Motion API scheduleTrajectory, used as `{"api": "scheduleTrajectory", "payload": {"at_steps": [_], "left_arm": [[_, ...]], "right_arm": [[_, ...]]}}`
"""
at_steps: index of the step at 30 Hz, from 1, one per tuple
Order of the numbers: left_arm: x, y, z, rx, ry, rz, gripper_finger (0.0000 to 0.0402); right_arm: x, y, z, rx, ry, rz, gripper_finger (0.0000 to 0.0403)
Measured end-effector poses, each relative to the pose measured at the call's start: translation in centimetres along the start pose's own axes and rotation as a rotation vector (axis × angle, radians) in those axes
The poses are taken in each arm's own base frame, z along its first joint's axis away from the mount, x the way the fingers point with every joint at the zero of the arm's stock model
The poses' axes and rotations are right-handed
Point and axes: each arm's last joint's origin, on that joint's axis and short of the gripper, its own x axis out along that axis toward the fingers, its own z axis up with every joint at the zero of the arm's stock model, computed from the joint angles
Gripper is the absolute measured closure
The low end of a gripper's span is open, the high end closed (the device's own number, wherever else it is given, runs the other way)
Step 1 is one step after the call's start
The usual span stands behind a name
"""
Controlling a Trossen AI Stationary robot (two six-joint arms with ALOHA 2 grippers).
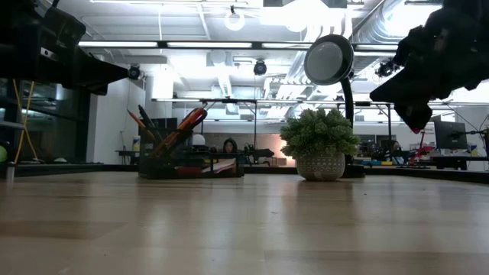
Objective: Pick and place office supplies into organizer
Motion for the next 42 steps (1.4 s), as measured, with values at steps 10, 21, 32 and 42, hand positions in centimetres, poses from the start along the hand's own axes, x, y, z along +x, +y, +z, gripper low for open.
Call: {"api": "scheduleTrajectory", "payload": {"at_steps": [10, 21, 32, 42], "left_arm": [[0.0, 0.0, 0.0, 0.000, 0.000, 0.000, 0.0401], [0.0, 0.0, 0.0, 0.000, 0.000, 0.000, 0.0401], [0.0, 0.0, 0.0, 0.000, 0.000, 0.000, 0.0401], [0.0, 0.0, 0.0, -0.001, -0.002, 0.001, 0.0401]], "right_arm": [[-1.4, -1.3, 0.1, -0.214, -0.104, 0.089, 0.0402], [-2.3, -1.7, -0.4, -0.284, -0.090, 0.189, 0.0402], [-3.2, -1.5, 0.1, -0.366, -0.190, 0.198, 0.0400], [-4.1, -1.9, 0.5, -0.412, -0.270, 0.173, 0.0400]]}}
